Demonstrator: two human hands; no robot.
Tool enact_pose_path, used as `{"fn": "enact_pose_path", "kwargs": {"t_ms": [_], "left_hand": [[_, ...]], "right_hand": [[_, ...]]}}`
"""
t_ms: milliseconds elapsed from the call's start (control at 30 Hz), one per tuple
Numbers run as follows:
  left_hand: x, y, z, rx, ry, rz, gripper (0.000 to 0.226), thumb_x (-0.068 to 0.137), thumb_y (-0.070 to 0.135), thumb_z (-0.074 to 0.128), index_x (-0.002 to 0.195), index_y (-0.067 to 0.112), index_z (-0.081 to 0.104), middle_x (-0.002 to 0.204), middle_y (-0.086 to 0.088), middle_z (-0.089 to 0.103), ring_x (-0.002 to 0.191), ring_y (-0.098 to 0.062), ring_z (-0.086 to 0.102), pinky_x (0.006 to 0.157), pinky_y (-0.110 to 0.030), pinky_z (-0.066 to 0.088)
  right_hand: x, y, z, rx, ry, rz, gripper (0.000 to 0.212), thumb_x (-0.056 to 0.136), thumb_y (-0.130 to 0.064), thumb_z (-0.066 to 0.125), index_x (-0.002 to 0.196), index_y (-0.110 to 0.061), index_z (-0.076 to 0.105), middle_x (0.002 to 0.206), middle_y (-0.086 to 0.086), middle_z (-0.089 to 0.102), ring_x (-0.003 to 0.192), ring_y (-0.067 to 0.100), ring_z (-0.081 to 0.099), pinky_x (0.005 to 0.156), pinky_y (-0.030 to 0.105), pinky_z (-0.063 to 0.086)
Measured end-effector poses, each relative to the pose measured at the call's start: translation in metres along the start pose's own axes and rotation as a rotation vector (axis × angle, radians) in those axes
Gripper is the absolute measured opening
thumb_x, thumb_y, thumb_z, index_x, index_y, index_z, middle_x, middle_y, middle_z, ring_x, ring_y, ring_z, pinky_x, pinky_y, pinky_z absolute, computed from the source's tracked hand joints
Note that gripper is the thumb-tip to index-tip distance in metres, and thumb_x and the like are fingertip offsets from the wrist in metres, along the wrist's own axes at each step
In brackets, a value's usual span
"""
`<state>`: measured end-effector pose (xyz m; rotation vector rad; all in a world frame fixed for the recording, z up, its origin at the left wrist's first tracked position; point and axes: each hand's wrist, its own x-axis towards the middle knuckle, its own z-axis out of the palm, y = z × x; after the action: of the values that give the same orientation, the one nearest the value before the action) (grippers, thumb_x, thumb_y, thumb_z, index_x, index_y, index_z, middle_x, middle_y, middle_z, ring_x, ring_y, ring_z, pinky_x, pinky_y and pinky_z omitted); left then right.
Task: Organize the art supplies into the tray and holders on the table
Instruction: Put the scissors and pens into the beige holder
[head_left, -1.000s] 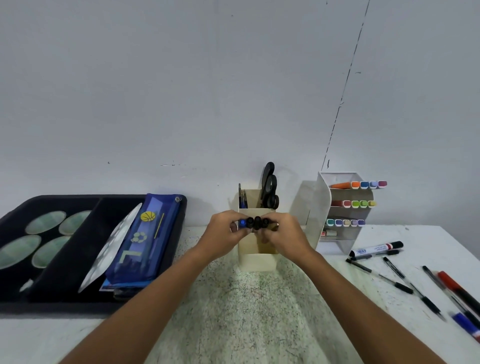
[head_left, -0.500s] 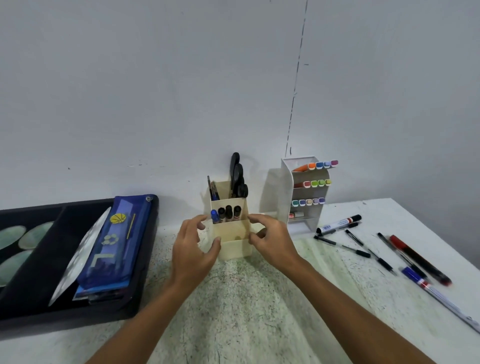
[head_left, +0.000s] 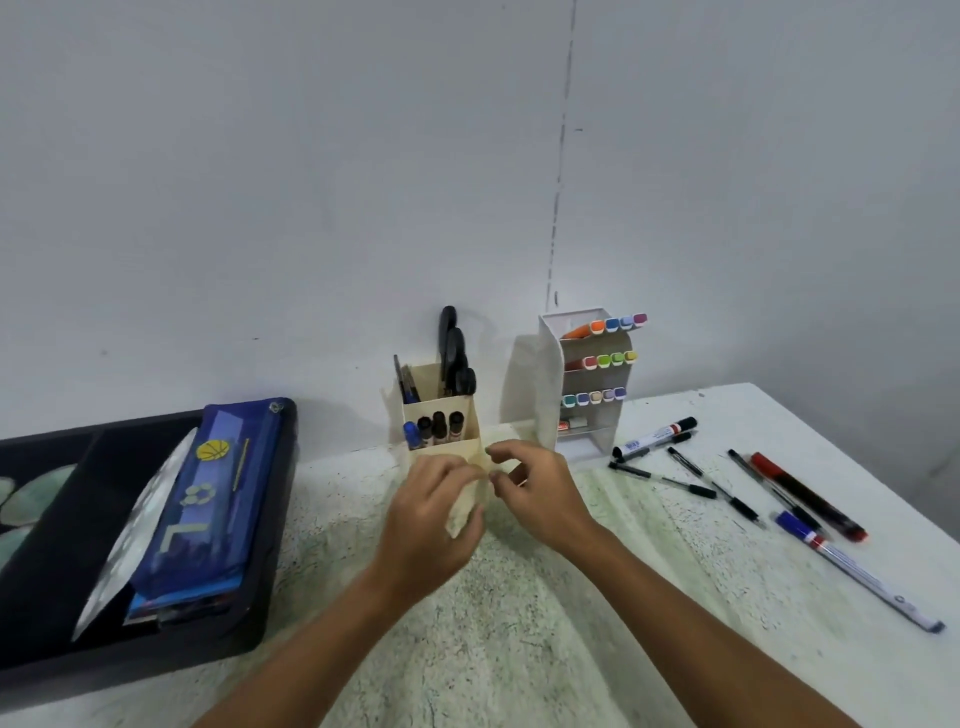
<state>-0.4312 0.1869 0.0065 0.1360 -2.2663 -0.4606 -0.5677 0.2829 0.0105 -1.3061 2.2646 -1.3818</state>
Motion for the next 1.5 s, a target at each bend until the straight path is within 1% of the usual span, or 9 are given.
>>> {"fn": "enact_pose_path", "kwargs": {"t_ms": [167,433,567,667,833,1033,1233,1400,1500], "left_hand": [[0.019,0.023,0.052,-0.149,-0.129,0.151,0.021,0.082,0.012,0.066,0.101,0.003,0.069,0.096,-0.006,0.067,0.091,-0.018,0.060,0.079,-0.027,0.051],[0.080,0.085,0.153,-0.302,-0.354,0.149,0.023,0.083,0.005,0.068,0.105,0.006,0.070,0.100,-0.003,0.070,0.092,-0.018,0.065,0.083,-0.023,0.049],[0.126,0.098,0.209,-0.213,-0.406,-0.028,0.030,0.088,0.009,0.063,0.117,0.008,0.067,0.117,-0.005,0.067,0.111,-0.021,0.059,0.096,-0.026,0.043],[0.154,0.096,0.241,-0.012,-0.483,-0.134,0.035,0.090,0.009,0.057,0.124,0.008,0.063,0.122,-0.010,0.063,0.116,-0.026,0.053,0.097,-0.037,0.044],[0.163,0.086,0.270,0.324,-0.603,-0.286,0.029,0.096,0.015,0.046,0.120,0.009,0.060,0.119,-0.010,0.060,0.113,-0.029,0.051,0.092,-0.043,0.045],[0.166,0.074,0.280,0.282,-0.591,-0.365,0.027,0.097,0.015,0.049,0.116,0.006,0.066,0.116,-0.013,0.062,0.111,-0.029,0.054,0.092,-0.044,0.047],[0.173,0.071,0.280,0.088,-0.490,-0.430,0.024,0.098,0.009,0.048,0.116,0.001,0.062,0.115,-0.017,0.055,0.098,-0.029,0.058,0.082,-0.032,0.044],[0.182,0.073,0.276,0.008,-0.215,-0.552,0.019,0.100,0.009,0.041,0.113,-0.001,0.051,0.105,-0.019,0.053,0.087,-0.029,0.052,0.074,-0.034,0.038],[0.187,0.064,0.269,0.122,-0.283,-0.666,0.025,0.094,0.008,0.048,0.117,0.000,0.044,0.110,-0.018,0.046,0.094,-0.036,0.054,0.074,-0.040,0.043]], "right_hand": [[-0.028,0.037,-0.054,-0.071,0.131,0.127,0.027,0.089,-0.009,0.064,0.115,-0.012,0.068,0.100,-0.001,0.068,0.063,-0.001,0.060,0.067,0.012,0.047],[-0.094,0.104,-0.183,-0.339,0.343,0.388,0.018,0.088,-0.011,0.063,0.103,-0.014,0.073,0.099,-0.003,0.072,0.076,0.006,0.062,0.073,0.021,0.049],[-0.099,0.132,-0.238,-0.591,0.074,0.548,0.003,0.088,-0.023,0.064,0.089,-0.023,0.066,0.097,-0.001,0.067,0.080,0.014,0.058,0.065,0.023,0.041],[-0.093,0.145,-0.254,-0.713,-0.147,0.548,0.009,0.084,-0.028,0.068,0.087,-0.023,0.061,0.092,-0.002,0.061,0.079,0.015,0.056,0.064,0.022,0.040],[-0.082,0.162,-0.257,-0.761,-0.239,0.470,0.015,0.088,-0.016,0.059,0.102,-0.011,0.062,0.089,0.003,0.057,0.073,0.014,0.051,0.055,0.018,0.033],[-0.070,0.163,-0.271,-0.543,-0.323,0.471,0.011,0.084,-0.026,0.067,0.088,-0.018,0.060,0.088,0.000,0.060,0.071,0.009,0.051,0.064,0.023,0.043],[-0.030,0.173,-0.296,-0.260,-0.090,0.414,0.015,0.087,-0.025,0.061,0.078,-0.021,0.049,0.079,-0.001,0.058,0.065,0.011,0.050,0.056,0.024,0.036],[-0.008,0.202,-0.289,-0.416,-0.153,0.506,0.019,0.090,-0.036,0.058,0.085,-0.019,0.049,0.086,0.001,0.056,0.066,0.011,0.048,0.058,0.024,0.036],[-0.003,0.214,-0.281,-0.482,-0.228,0.569,0.030,0.086,-0.043,0.067,0.093,-0.018,0.050,0.085,-0.002,0.054,0.067,0.009,0.049,0.057,0.023,0.035]]}}
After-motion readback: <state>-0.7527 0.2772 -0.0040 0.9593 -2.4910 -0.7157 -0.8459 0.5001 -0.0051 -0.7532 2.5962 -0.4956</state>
